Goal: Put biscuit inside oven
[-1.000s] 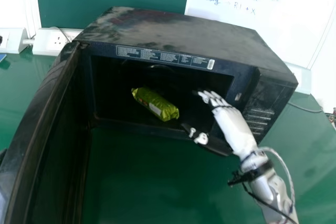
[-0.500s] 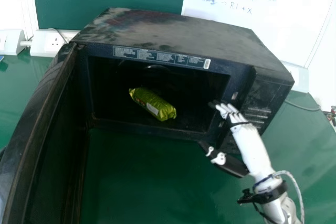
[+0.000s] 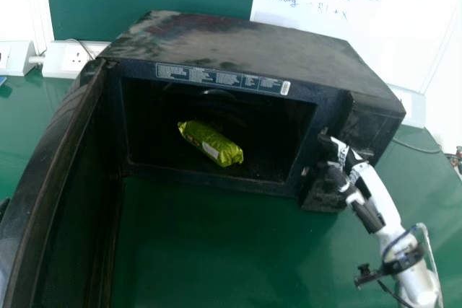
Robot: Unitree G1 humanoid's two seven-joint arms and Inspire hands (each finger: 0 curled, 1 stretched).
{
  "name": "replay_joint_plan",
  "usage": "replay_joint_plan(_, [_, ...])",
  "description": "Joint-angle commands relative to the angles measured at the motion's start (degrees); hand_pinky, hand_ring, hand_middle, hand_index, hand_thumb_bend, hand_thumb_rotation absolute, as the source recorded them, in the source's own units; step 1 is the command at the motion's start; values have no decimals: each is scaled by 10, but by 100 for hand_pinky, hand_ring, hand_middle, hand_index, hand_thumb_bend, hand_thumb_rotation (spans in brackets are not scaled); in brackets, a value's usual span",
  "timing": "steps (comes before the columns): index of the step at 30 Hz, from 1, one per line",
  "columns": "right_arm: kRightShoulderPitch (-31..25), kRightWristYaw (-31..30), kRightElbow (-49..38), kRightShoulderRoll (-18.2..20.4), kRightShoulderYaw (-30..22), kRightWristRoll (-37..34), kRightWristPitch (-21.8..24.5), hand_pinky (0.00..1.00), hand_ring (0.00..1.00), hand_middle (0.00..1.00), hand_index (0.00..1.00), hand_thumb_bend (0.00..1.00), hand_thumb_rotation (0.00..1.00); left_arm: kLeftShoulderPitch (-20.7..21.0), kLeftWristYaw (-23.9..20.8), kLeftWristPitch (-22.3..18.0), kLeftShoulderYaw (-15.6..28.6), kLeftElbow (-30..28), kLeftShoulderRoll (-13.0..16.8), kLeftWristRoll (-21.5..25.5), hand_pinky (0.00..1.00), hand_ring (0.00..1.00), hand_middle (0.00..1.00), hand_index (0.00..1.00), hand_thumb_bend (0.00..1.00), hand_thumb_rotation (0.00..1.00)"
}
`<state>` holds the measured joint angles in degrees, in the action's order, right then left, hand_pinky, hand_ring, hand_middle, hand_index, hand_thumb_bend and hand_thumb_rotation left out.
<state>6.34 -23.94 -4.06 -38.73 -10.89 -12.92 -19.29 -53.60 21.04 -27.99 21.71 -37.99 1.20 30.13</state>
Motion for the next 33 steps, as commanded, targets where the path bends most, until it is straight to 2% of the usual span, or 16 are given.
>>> replay_joint_plan(1, [-13,-38,-11,-8,-17,-47,34,82,96,99,97,85,94,-4,3,3,7,1,6,10,91,94,95,94,97,100])
replay_joint_plan(3, [-16,-61,-22,-8,-32,-88,79,83,96,98,97,87,94,-8,-3,13,8,-6,7,8,87,90,91,91,99,100])
replay_joint_plan(8, [-15,-166,-14,-16,-82,-223,177,83,95,98,97,88,100,-4,-6,27,14,-9,13,21,93,91,93,91,97,100])
replay_joint_plan(12, [-17,-162,-20,-23,-129,-301,296,81,94,97,96,90,100,10,0,18,22,5,15,23,89,90,91,89,97,100])
replay_joint_plan(15, [-12,-162,-19,-25,-153,-324,346,80,94,97,96,90,100,8,-3,27,25,-5,15,23,92,91,91,90,95,100])
replay_joint_plan(17, [-8,-173,-9,-31,-167,-324,359,80,94,97,96,90,100,12,0,23,31,3,18,18,93,92,92,91,95,100])
replay_joint_plan(19, [-7,-184,-1,-41,-175,-303,350,80,94,96,94,91,100,19,3,20,40,14,22,18,95,93,93,93,94,100])
replay_joint_plan(24, [-5,-206,24,-67,-189,-261,341,78,92,94,93,92,100,45,13,4,56,47,24,20,89,91,92,91,94,100])
replay_joint_plan(28, [0,-210,45,-72,-197,-241,340,77,93,95,94,92,100,52,25,-3,62,59,26,27,83,88,89,87,95,100])
replay_joint_plan(33, [1,-220,53,-72,-195,-215,319,74,91,94,95,92,97,69,53,-36,70,87,27,33,83,89,90,88,95,100])
